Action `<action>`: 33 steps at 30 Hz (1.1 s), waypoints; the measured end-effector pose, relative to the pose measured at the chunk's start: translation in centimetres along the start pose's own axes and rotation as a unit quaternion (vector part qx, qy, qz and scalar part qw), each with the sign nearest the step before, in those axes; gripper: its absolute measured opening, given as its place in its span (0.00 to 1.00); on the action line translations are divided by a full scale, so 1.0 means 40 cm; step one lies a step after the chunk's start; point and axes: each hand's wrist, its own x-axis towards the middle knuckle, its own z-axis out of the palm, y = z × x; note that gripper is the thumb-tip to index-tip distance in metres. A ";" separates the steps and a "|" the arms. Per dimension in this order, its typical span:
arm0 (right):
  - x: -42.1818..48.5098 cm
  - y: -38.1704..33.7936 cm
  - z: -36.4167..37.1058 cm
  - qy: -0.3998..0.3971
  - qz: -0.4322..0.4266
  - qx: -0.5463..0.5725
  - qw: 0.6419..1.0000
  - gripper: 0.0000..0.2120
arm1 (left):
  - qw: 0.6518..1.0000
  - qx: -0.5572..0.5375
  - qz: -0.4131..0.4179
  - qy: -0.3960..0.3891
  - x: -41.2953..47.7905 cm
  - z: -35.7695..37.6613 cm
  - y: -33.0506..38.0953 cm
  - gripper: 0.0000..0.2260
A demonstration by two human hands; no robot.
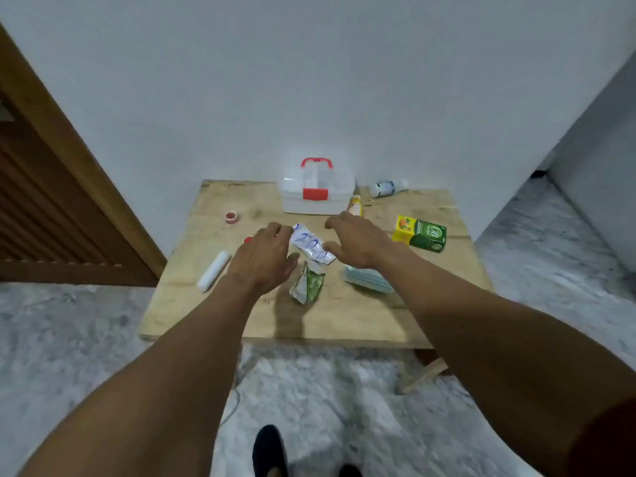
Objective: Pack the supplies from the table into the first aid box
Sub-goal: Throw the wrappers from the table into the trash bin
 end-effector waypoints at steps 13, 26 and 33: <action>0.087 0.027 0.149 -0.091 0.078 0.008 0.993 0.19 | 0.976 0.016 0.150 -0.155 0.058 0.156 -0.085 0.11; 0.326 0.139 0.217 -0.184 -0.045 0.025 0.982 0.31 | 0.974 -0.089 0.092 -0.186 0.134 0.312 -0.104 0.22; 0.394 0.206 0.280 -0.198 -0.131 0.004 0.971 0.33 | 0.985 -0.089 0.051 -0.138 0.115 0.350 -0.104 0.30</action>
